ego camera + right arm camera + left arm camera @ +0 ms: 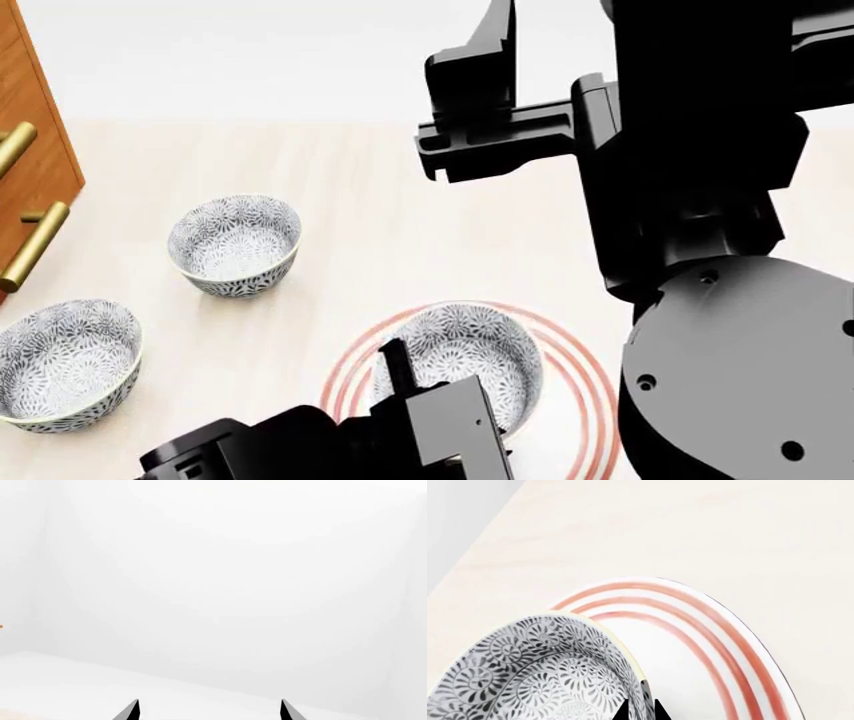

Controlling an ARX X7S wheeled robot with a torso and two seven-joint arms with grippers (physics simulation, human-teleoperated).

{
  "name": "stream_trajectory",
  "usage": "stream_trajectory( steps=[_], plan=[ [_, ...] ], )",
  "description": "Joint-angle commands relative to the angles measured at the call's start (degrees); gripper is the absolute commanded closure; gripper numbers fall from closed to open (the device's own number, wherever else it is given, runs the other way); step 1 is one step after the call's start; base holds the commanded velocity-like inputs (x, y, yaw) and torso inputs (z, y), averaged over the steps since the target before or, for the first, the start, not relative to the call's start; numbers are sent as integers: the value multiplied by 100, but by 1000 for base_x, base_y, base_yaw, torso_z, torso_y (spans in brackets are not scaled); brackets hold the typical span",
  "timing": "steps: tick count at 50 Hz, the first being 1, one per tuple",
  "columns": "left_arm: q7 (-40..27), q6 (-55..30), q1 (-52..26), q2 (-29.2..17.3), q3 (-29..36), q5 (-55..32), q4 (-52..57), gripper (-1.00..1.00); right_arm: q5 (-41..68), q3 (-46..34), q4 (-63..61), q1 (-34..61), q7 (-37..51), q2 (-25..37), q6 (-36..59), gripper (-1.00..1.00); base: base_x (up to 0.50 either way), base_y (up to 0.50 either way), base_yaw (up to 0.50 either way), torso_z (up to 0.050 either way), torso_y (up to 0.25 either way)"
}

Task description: Put the bowl at the front on the plate.

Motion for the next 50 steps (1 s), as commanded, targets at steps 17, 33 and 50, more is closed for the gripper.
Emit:
stream_trajectory(
  steps=[17,33,50],
  plan=[
    [-90,182,-1,48,25,-70,-210,100,-5,-2,-6,-36,6,19,-47,-100,0,0,0,0,1],
    [-186,308,-3,49,140,-45,-275,-100,-84,-42,42,-80,-53,0,-103,-100,0,0,0,0,0],
    [-281,265,-43,-27,150,-111,-150,-100,-46,-17,1,-122,-26,48,-128,-100,0,0,0,0,0]
  ],
)
